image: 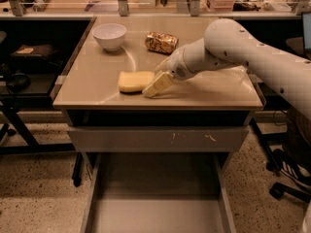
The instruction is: Place sponge into middle drawer
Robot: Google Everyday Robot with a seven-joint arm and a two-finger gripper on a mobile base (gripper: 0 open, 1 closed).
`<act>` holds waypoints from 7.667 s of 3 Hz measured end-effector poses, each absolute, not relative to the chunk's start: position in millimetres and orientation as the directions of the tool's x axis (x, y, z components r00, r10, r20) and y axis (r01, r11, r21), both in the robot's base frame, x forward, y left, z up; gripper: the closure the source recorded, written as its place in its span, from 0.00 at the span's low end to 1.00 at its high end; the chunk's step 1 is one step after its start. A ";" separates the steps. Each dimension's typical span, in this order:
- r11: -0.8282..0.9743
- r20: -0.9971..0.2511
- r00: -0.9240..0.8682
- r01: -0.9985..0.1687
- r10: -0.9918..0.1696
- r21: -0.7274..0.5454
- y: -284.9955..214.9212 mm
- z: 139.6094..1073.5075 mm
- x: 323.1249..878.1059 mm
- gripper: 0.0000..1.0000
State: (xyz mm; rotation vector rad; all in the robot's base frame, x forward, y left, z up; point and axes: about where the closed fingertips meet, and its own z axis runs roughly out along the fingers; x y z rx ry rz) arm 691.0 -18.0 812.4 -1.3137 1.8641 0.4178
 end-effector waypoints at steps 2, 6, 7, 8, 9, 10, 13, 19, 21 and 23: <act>0.406 -0.761 -0.141 -0.897 -0.633 -0.172 -17.4 816.7 689.5 1.00; 0.409 -0.719 -0.020 -0.833 -0.695 -0.372 -91.0 899.2 528.2 1.00; 0.441 -0.645 -0.107 -0.812 -0.756 -0.383 -135.9 866.6 482.6 1.00; 0.467 -0.546 -0.227 -0.810 -0.807 -0.354 -180.8 815.5 449.0 1.00; 0.467 -0.550 -0.223 -0.810 -0.805 -0.355 -179.3 817.6 449.9 1.00; 0.484 -0.524 -0.273 -0.813 -0.807 -0.323 -180.5 785.6 455.4 1.00; 0.578 -0.432 -0.462 -0.795 -0.775 -0.186 -175.9 539.9 464.8 1.00; 0.705 -0.442 -0.710 -0.677 -0.548 0.212 -179.6 418.3 502.4 1.00; 0.636 -0.352 -0.632 -0.762 -0.691 0.121 -162.1 393.2 467.0 1.00; 0.587 -0.347 -0.562 -0.809 -0.750 0.041 -137.3 378.7 471.6 0.80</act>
Offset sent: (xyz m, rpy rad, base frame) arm -0.0088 -0.0253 0.0463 -0.0408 -0.0732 -0.0387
